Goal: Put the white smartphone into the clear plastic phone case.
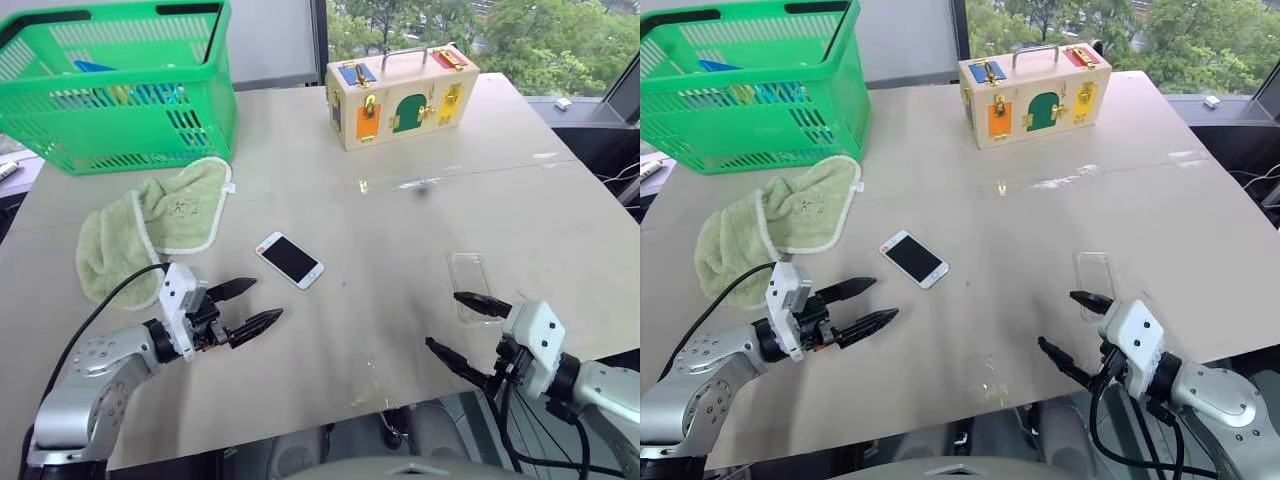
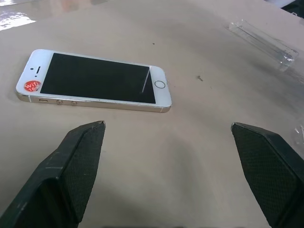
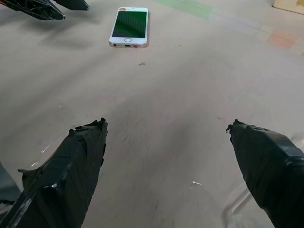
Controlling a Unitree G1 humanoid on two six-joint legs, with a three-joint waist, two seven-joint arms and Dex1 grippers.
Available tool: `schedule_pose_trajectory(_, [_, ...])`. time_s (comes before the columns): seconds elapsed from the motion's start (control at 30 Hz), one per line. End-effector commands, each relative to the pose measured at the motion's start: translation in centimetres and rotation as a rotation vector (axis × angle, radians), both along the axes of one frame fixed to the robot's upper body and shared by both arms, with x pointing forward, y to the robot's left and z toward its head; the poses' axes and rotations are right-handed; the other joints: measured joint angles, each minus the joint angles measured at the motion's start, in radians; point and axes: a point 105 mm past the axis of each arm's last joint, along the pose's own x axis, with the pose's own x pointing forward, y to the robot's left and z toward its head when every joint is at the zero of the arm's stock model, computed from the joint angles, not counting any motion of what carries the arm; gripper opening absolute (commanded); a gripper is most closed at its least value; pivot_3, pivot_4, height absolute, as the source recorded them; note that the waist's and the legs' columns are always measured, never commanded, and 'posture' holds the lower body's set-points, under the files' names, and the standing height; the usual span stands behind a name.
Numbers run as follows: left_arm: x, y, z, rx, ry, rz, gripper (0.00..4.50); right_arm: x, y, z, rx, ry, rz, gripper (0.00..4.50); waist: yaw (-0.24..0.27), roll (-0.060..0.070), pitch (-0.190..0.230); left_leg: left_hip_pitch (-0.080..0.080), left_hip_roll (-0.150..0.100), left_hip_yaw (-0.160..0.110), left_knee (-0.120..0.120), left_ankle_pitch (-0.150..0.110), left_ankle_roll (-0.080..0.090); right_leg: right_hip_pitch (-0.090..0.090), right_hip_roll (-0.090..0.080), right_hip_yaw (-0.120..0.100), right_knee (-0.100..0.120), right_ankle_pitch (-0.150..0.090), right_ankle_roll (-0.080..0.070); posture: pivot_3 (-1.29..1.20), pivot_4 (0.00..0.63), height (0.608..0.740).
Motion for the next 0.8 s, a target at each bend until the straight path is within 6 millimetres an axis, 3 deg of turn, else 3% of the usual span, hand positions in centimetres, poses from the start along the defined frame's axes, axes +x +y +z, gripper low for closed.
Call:
schedule_pose_trajectory(0.03, [0.3, -0.2, 1.2, 0.008, -0.045, -0.020, 4.50, 0.0, 0.6, 1.3, 0.014, -0.058, 0.025, 4.47, 0.000, 0.000, 0.000, 0.000, 0.000, 0.000, 0.000, 0.000, 0.000, 0.000, 0.000, 0.000, 0.000, 0.000, 0.000, 0.00, 0.150, 0.740])
schedule_pose_trajectory(0.2, [2.1, -0.3, 1.5, 0.090, -0.074, -0.060, 4.50, 0.7, 2.0, 2.6, 0.048, -0.088, 0.099, 4.47, 0.002, 0.000, 0.000, 0.000, -0.001, -0.001, 0.000, 0.001, 0.003, 0.000, 0.000, 0.000, 0.000, 0.000, 0.000, 0.00, 0.150, 0.740])
schedule_pose_trajectory(0.37, [3.7, -0.2, 2.6, 0.200, -0.131, -0.242, 4.50, 1.0, 3.4, 4.2, 0.062, -0.110, 0.179, 4.47, 0.001, 0.000, 0.000, 0.000, -0.002, 0.000, 0.000, 0.002, 0.003, 0.000, 0.001, 0.000, 0.000, 0.000, 0.000, 0.00, 0.150, 0.740])
schedule_pose_trajectory(0.53, [7.5, 0.0, 3.7, 0.314, -0.196, -0.345, 4.50, 1.5, 3.4, 4.5, 0.031, -0.117, 0.190, 4.47, 0.013, 0.000, 0.000, -0.002, -0.004, 0.003, 0.000, 0.002, 0.003, 0.000, 0.001, -0.002, -0.001, 0.000, 0.000, 0.00, 0.150, 0.740])
schedule_pose_trajectory(0.8, [10.0, -0.9, 3.5, 0.528, -0.208, -0.654, 4.50, 1.4, 3.6, 4.7, 0.042, -0.126, 0.170, 4.47, 0.015, -0.001, 0.000, -0.003, -0.004, 0.005, 0.001, 0.002, 0.004, 0.000, 0.002, -0.001, -0.001, 0.000, 0.000, 0.00, 0.150, 0.740])
